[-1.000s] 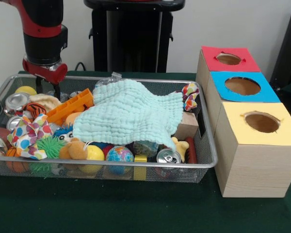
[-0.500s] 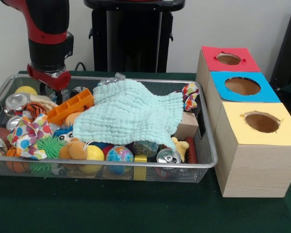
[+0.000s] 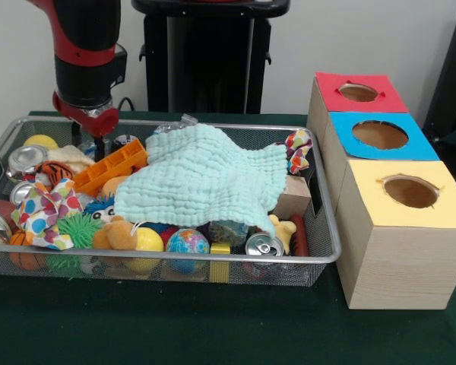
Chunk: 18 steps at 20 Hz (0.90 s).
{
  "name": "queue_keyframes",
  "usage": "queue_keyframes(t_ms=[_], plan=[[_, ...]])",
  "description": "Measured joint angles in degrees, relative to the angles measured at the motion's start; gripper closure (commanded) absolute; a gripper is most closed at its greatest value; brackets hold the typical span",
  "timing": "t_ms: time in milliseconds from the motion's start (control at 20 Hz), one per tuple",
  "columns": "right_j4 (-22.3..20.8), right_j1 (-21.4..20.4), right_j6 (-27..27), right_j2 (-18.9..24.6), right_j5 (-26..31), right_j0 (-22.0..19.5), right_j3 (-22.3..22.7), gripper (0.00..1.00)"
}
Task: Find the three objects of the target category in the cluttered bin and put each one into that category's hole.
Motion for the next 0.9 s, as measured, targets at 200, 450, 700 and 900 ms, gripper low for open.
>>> queue_keyframes(t_ms=[200,450,700,900], plan=[[1.2,-0.1,0.0,-1.1,5.2,2.0,0.0,0.00],[1.4,-0.6,0.0,-1.2,7.0,2.1,0.0,0.00],[1.4,-0.8,0.0,-1.1,7.0,1.9,0.0,0.00],[1.4,-0.4,0.0,-1.0,5.3,1.1,0.2,1.00]])
